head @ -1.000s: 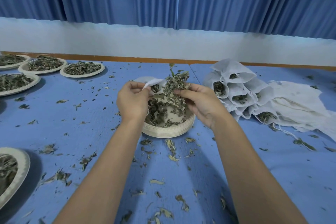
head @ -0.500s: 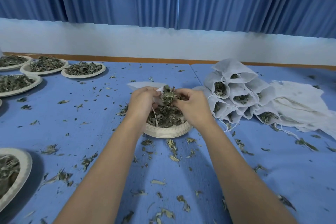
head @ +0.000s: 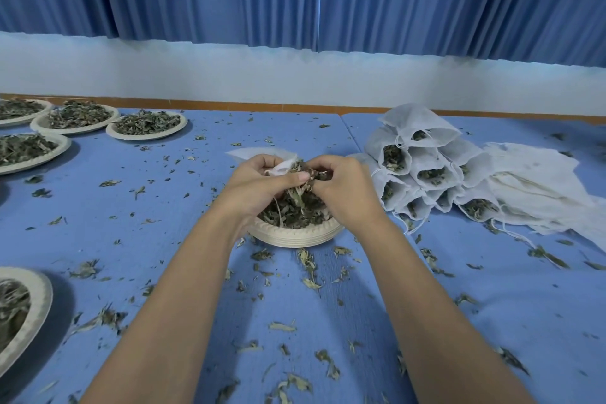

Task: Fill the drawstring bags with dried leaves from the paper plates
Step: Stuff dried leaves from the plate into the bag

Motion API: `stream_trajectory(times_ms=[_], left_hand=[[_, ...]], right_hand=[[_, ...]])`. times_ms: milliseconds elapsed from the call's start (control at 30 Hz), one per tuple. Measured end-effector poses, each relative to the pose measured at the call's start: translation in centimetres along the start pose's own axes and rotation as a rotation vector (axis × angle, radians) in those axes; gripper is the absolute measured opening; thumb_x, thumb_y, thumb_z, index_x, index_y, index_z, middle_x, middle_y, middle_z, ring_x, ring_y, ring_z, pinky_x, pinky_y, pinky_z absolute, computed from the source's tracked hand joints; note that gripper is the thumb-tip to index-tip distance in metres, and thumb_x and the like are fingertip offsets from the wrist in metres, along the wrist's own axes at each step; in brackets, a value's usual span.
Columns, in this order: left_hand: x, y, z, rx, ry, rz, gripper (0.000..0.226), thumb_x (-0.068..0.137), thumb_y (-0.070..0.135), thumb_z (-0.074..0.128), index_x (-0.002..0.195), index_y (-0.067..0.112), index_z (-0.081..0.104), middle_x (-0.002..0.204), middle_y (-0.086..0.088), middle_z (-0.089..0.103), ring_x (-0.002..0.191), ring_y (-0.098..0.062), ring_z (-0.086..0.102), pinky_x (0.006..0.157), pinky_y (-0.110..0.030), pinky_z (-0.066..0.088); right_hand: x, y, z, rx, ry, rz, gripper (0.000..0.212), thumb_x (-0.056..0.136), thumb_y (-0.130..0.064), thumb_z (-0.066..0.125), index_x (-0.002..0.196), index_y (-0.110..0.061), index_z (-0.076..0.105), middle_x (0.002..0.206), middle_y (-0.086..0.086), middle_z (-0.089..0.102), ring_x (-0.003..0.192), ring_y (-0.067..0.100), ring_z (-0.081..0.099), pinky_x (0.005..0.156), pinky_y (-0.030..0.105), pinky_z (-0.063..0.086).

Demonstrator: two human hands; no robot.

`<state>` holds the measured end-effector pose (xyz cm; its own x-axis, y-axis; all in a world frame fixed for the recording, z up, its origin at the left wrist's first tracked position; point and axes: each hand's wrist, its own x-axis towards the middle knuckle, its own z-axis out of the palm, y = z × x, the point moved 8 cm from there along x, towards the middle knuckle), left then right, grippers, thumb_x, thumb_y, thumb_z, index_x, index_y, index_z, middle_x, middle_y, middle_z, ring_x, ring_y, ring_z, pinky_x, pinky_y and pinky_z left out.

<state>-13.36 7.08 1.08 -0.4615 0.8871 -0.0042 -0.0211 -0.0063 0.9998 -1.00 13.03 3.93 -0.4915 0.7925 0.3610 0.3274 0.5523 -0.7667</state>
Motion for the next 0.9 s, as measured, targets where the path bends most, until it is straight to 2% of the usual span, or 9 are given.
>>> stream_trajectory(times_ms=[100,167,233,333,400,500,633,767,900], left_hand=[[0.0,0.1,-0.2,-0.025,-0.004,0.029,0.032,0.069,0.008,0.081,0.087,0.015,0.056,0.076,0.0,0.062,0.075,-0.015,0.062,0.076,-0.028,0.051],[-0.1,0.5,-0.5,0.03,0.041,0.073,0.031,0.072,0.007,0.079,0.087,0.017,0.053,0.07,0.004,0.057,0.058,-0.002,0.057,0.057,-0.014,0.046],[-0.3,1.0,-0.7,0.1,0.089,0.129,0.031,0.076,0.008,0.077,0.087,0.018,0.05,0.069,0.004,0.053,0.051,0.0,0.05,0.047,-0.009,0.039],[-0.6,1.8,-0.7,0.158,0.12,0.246,0.031,0.08,0.008,0.074,0.086,0.023,0.047,0.08,0.002,0.055,0.059,-0.007,0.047,0.048,-0.009,0.039],[-0.7,2.3,-0.8,0.215,0.147,0.315,0.029,0.083,0.01,0.071,0.086,0.027,0.048,0.08,0.004,0.054,0.056,-0.004,0.044,0.048,-0.01,0.037],[-0.8,2.7,-0.8,0.222,0.176,0.384,0.028,0.085,0.004,0.066,0.084,0.029,0.052,0.079,0.004,0.054,0.049,0.001,0.041,0.048,-0.013,0.037],[-0.7,2.6,-0.9,0.156,0.224,0.416,0.03,0.084,-0.004,0.06,0.078,0.025,0.056,0.078,0.006,0.055,0.044,-0.002,0.036,0.043,-0.015,0.032],[-1.0,2.7,-0.7,0.124,0.257,0.446,0.029,0.083,-0.005,0.058,0.076,0.023,0.057,0.064,0.02,0.057,0.043,-0.001,0.036,0.042,-0.012,0.031],[-0.9,2.4,-0.5,0.014,0.228,0.361,0.025,0.086,0.005,0.059,0.078,0.029,0.06,0.073,0.021,0.062,0.063,0.002,0.051,0.065,-0.02,0.044]], right_hand=[[0.3,-0.2,-0.1,0.017,-0.041,0.006,0.026,0.082,-0.002,0.066,0.105,-0.012,0.072,0.088,-0.007,0.065,0.077,0.004,0.059,0.068,0.015,0.047],[0.3,-0.5,0.0,0.065,-0.072,0.007,0.028,0.081,-0.001,0.068,0.104,-0.016,0.07,0.089,-0.008,0.065,0.075,0.002,0.059,0.065,0.012,0.049],[0.3,-0.6,0.1,0.089,-0.08,0.022,0.034,0.08,0.002,0.067,0.102,-0.024,0.063,0.088,-0.01,0.063,0.074,0.007,0.06,0.067,0.021,0.053],[0.1,-0.4,-0.2,0.165,-0.064,0.087,0.037,0.079,0.003,0.069,0.102,-0.023,0.054,0.096,-0.007,0.061,0.078,0.014,0.062,0.07,0.033,0.056],[-0.1,-0.1,-0.2,0.296,-0.064,0.146,0.033,0.077,0.003,0.072,0.096,-0.022,0.059,0.102,-0.003,0.065,0.076,0.013,0.067,0.069,0.029,0.057],[-0.3,0.1,-0.3,0.418,-0.084,0.179,0.026,0.078,-0.002,0.074,0.088,-0.025,0.066,0.089,-0.011,0.067,0.066,-0.003,0.065,0.063,0.011,0.051],[-0.3,0.3,-0.2,0.436,-0.04,0.178,0.014,0.078,-0.016,0.077,0.088,-0.023,0.072,0.083,-0.014,0.069,0.074,-0.001,0.065,0.077,0.018,0.054],[-0.5,0.0,-0.5,0.365,0.091,0.139,0.007,0.078,-0.02,0.078,0.078,-0.023,0.072,0.071,-0.014,0.068,0.061,-0.003,0.061,0.067,0.017,0.052],[-0.6,0.1,-1.0,0.356,0.177,0.147,0.007,0.078,-0.019,0.078,0.076,-0.023,0.073,0.068,-0.013,0.069,0.064,-0.001,0.063,0.063,0.015,0.052]])
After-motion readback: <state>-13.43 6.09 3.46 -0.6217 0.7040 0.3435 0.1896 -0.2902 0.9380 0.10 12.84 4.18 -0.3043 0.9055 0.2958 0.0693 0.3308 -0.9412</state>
